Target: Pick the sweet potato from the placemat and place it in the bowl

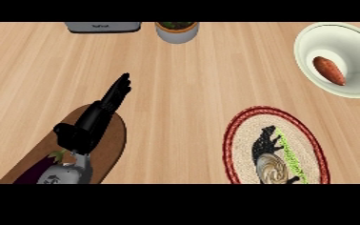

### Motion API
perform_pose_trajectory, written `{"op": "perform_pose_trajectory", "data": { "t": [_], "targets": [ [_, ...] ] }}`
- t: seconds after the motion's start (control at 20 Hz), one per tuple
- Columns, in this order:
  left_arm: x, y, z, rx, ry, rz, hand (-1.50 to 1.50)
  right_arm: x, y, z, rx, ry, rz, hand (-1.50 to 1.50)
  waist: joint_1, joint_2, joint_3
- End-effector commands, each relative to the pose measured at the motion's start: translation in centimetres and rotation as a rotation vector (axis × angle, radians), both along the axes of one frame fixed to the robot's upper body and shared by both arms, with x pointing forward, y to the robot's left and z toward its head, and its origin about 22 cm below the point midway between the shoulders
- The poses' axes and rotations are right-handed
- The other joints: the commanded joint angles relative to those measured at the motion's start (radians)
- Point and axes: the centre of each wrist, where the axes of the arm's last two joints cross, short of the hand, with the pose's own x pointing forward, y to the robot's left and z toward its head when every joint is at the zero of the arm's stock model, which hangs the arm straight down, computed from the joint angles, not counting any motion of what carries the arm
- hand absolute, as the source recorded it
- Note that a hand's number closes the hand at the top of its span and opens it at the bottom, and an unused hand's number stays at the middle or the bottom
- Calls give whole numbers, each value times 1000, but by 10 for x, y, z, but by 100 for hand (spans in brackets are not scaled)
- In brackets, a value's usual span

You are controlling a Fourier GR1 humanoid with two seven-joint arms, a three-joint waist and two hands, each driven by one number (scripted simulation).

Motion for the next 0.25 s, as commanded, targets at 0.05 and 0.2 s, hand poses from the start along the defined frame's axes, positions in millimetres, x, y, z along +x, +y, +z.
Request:
{"op": "perform_pose_trajectory", "data": {
  "t": [0.05, 0.2],
  "targets": [
    [-10, 6, -24, 20, 3, 3, 0, -65, -25, -3, -12, -11, 45, -150, -12, -1, -1],
    [-8, -11, -2, 16, -8, 12, 0, -105, -27, -7, -2, -27, 70, -150, -5, -1, -1]
  ]
}}
